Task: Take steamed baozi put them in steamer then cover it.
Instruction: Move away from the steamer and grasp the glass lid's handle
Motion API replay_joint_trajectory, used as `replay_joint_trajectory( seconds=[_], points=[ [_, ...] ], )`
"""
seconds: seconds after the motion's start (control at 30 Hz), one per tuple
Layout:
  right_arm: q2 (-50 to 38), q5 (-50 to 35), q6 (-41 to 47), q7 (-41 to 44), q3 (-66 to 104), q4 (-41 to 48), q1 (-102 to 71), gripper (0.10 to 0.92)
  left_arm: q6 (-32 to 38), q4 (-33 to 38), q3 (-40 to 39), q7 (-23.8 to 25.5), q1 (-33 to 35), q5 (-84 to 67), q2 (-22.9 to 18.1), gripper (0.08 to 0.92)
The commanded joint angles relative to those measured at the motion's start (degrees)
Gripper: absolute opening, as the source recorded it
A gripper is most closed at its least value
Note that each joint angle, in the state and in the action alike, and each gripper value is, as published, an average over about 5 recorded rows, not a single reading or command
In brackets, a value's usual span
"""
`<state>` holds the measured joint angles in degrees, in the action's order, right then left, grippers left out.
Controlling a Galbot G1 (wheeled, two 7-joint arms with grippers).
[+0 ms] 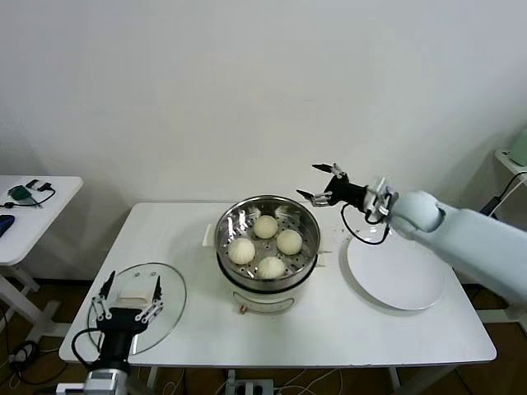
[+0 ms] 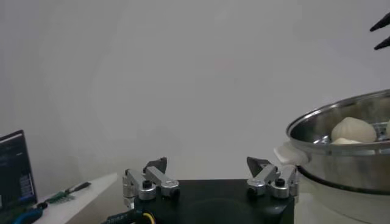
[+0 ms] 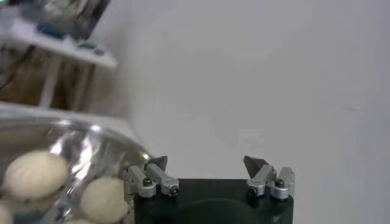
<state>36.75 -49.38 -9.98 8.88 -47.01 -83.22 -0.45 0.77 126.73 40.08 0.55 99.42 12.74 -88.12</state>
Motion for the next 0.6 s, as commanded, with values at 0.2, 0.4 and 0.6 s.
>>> replay_joint_trajectory(
  seconds=[0.2,0.4,0.6],
  points=[
    [4.52,9.51,0.10,-9.68,56.49,-9.12,-53.74,0.823,-2.27,-0.95,2.26,0.16,-2.34,24.74,1.21,0.823],
    [11.49,12.37,2.43,-7.65,67.52,-11.35,-64.24,0.823,-3.58,-2.44,3.09,1.67,-2.89,55.24,2.68,0.823],
    [14.98,13.54,2.29,-4.07,73.33,-11.03,-69.13,0.823,-3.38,-7.48,1.65,2.36,-3.67,71.06,3.26,0.823]
  ],
)
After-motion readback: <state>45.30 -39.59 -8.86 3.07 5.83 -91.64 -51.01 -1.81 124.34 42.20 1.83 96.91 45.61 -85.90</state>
